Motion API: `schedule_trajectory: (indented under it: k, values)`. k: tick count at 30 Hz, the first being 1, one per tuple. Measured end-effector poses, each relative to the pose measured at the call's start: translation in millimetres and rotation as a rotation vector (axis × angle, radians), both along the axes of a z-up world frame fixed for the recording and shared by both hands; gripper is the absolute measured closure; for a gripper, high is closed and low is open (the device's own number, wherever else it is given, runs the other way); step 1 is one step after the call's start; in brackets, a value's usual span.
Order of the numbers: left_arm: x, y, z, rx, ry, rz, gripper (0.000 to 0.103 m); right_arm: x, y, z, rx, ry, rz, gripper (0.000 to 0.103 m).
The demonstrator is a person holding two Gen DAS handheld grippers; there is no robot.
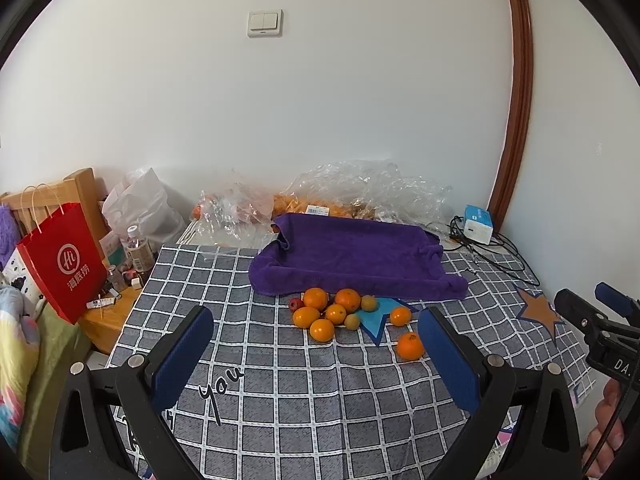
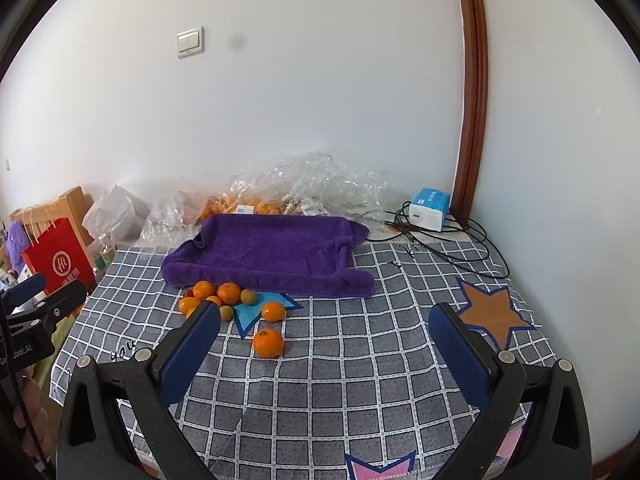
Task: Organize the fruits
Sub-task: 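Close the right gripper on the large mandarin while the left gripper grasps an orange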
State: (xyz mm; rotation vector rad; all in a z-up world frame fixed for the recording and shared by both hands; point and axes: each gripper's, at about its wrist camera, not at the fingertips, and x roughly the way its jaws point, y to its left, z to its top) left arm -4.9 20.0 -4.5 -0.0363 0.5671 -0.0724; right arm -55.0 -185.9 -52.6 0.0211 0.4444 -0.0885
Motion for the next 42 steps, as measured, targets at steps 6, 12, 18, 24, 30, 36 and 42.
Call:
schedule_trajectory:
  k: [6,12,18,24,30,36,42]
  values:
    - [18.3,4.0,-13.6,-0.009,0.051,-0.008,0.0,16.9,2.3,-5.9,-0.013,0.027,-0.018,0.001]
    - [42.0,10.5,-30.7,-0.023,0.096,0.001,0.0,40.2,0.9,-19.8,-0.049,0.06,-0.072,0.001]
    - [70.4,17.3,-52.3,0.005,0.135,0.014,0.0,78.5,-8.4,-48.8,-0.051,0.084,-0.031,0.001]
    - [90.0,27.1,-78.3,0.006,0.167,0.024,0.0,108.0,-6.8,-84.2,0.0,0.125,0.051,0.005]
    - [103.1,38.4,-104.7,-0.009,0.2,0.036,0.006,126.1,19.4,-111.8,-0.002,0.161,0.122,0.017]
    - [114.0,48.1,-125.1,0.003,0.284,0.014,0.015,147.0,41.9,-141.2,0.023,0.254,0.209,0.036]
    - [116.5,48.3,-136.4,-0.03,0.264,0.003,0.015,160.5,45.7,-169.7,0.019,0.326,0.235,0.036]
